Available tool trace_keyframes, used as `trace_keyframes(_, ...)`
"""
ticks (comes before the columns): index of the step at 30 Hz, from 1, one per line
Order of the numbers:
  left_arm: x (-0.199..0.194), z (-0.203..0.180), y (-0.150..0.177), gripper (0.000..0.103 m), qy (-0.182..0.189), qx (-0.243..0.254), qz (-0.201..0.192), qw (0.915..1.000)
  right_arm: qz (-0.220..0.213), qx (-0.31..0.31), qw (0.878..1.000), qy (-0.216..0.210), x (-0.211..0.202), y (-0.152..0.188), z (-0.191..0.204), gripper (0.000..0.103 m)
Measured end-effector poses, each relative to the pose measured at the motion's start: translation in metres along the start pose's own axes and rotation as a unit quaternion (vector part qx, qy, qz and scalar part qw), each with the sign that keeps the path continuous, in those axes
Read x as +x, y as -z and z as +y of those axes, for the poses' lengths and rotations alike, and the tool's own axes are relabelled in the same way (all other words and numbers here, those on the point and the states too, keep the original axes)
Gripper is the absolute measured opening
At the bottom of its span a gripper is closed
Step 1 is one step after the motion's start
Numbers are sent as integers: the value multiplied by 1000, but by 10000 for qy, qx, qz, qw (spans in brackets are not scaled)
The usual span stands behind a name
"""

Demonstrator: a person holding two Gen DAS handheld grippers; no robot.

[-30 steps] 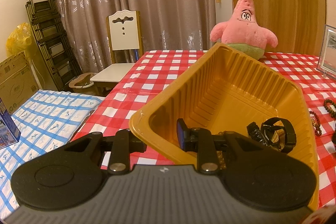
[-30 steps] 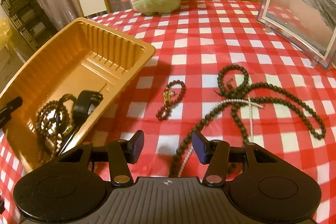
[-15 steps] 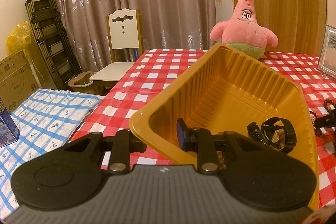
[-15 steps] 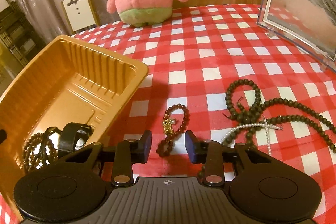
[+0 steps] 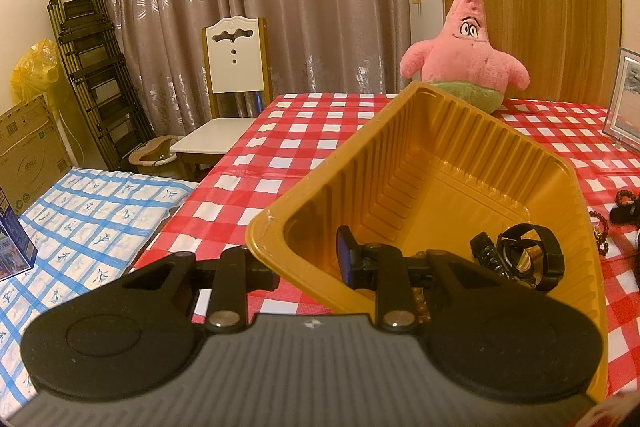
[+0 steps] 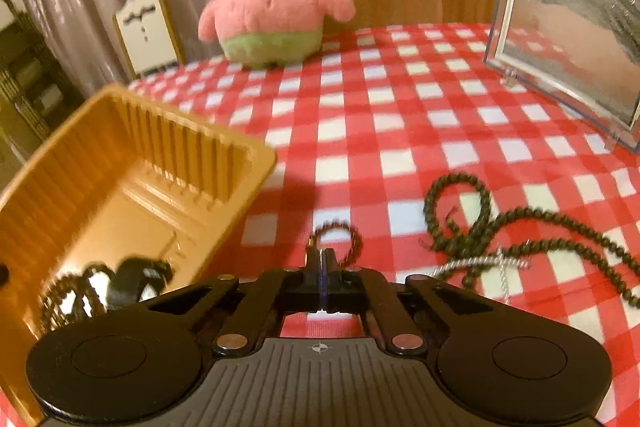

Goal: Organize jewelry
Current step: 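Pinch the gold-charm bracelet with the right tool and lift it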

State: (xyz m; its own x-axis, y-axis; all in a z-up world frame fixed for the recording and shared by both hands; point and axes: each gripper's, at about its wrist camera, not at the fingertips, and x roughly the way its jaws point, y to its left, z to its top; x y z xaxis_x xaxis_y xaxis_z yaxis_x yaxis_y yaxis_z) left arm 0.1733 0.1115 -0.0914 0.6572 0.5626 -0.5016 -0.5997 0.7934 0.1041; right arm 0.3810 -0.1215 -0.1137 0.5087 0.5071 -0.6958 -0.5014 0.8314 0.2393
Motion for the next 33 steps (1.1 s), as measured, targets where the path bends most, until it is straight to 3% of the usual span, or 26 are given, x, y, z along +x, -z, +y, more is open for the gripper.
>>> trace_keyframes(3,0,0,0,25,1,1,-4,10000,-146,160,9997,-113,-10,-10,-7,0)
trace_keyframes(8,0,0,0,25,0,-3,2,10000,34,558,9982,-238,-12,-18,-18,3)
trace_keyframes(10,0,0,0,25,6,3,6,10000,91,490,9986,-164,-8,-15,-16,10)
trace_keyframes(12,1,-1,0,25,5,8,-1,10000,212,463,9986,-173,-4,-11,-13,36)
trace_keyframes(14,1,-1,0,25,4,3,6,10000,252,445,9985,-171,-1,-6,-9,42)
trace_keyframes(22,1,-1,1,25,5,1,7,10000,280,44,9992,282,20,5,11,37)
trace_keyframes(24,1,-1,0,25,4,-2,7,10000,232,-130,9986,454,22,7,16,23)
trace_keyframes(27,2,-2,1,25,-3,-10,14,10000,236,-328,9968,693,22,9,18,10)
trace_keyframes(33,3,-3,1,25,-1,-8,14,10000,373,-345,9974,504,14,12,10,9)
